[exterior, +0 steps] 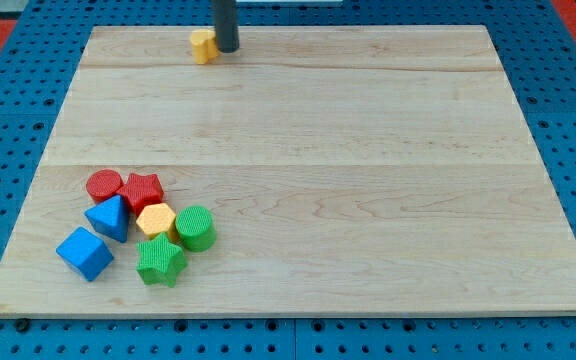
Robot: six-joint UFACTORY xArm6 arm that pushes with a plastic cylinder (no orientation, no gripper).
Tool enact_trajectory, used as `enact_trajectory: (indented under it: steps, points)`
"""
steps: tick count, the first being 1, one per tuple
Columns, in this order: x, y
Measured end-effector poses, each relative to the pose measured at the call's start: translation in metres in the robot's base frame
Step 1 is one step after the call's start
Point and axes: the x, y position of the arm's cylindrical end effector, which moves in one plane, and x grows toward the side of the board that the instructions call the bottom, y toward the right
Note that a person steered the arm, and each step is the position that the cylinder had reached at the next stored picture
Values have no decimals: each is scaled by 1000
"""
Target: Push the yellow heart to the top of the yellow hexagon
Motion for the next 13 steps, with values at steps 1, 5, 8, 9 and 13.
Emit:
enact_trajectory:
  steps: [1,5,8,9,13]
  points:
    - [-24,-27]
    - [80,-2]
    - [213,30]
    - [246,61]
    - [280,-20]
